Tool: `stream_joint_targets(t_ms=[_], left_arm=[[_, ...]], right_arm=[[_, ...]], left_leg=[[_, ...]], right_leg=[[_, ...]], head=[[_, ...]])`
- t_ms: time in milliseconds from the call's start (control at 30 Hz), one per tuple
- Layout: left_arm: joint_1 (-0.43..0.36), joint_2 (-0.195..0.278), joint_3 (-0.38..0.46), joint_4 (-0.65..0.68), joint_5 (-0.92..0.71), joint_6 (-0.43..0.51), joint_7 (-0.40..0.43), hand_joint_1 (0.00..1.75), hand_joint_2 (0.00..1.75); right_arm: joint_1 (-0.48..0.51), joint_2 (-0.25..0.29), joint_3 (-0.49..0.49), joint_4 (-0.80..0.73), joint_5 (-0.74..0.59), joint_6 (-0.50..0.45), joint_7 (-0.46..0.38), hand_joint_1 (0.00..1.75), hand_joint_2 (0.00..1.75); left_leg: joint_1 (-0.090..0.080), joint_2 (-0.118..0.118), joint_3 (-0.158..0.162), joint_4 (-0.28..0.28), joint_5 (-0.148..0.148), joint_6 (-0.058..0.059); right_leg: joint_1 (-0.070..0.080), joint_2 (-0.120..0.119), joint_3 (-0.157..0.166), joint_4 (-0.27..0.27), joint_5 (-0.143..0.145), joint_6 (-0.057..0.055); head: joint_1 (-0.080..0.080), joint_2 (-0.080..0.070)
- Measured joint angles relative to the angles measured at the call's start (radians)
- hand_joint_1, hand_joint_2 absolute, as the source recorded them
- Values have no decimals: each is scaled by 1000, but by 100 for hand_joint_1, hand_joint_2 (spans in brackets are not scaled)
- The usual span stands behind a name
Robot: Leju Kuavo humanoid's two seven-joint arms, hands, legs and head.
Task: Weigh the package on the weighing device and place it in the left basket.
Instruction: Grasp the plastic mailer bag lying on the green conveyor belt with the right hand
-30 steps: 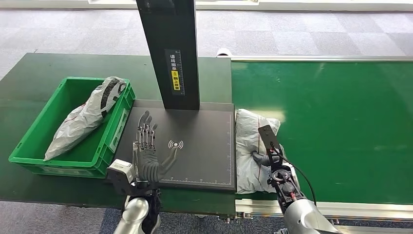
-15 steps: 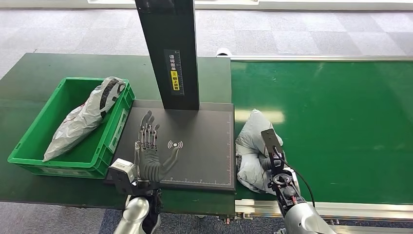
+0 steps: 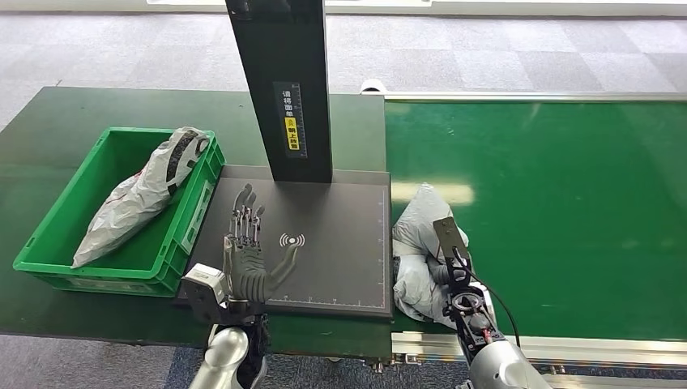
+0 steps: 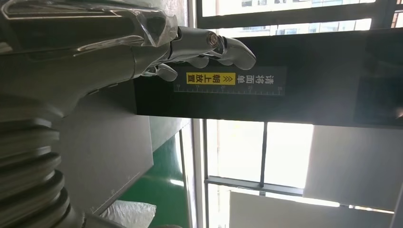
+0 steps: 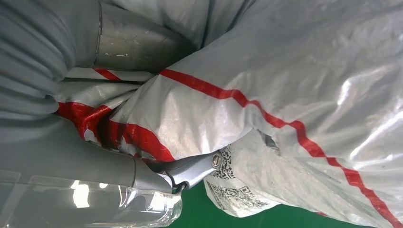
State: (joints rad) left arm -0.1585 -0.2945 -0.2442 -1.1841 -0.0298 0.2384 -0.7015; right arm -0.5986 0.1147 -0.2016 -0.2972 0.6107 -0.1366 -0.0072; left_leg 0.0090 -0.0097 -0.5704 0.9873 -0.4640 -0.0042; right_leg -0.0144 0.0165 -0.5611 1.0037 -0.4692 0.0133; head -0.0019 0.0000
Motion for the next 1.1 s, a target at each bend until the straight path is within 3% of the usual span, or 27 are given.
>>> stream_joint_targets(t_ms=[1100], left_arm=[[0,0,0,0,0,0,0,0,175]], right_arm=[[1,7,-1,0,0,0,0,175,175]], left_leg=[[0,0,1,0,0,0]], right_leg=[[0,0,1,0,0,0]], head=[[0,0]])
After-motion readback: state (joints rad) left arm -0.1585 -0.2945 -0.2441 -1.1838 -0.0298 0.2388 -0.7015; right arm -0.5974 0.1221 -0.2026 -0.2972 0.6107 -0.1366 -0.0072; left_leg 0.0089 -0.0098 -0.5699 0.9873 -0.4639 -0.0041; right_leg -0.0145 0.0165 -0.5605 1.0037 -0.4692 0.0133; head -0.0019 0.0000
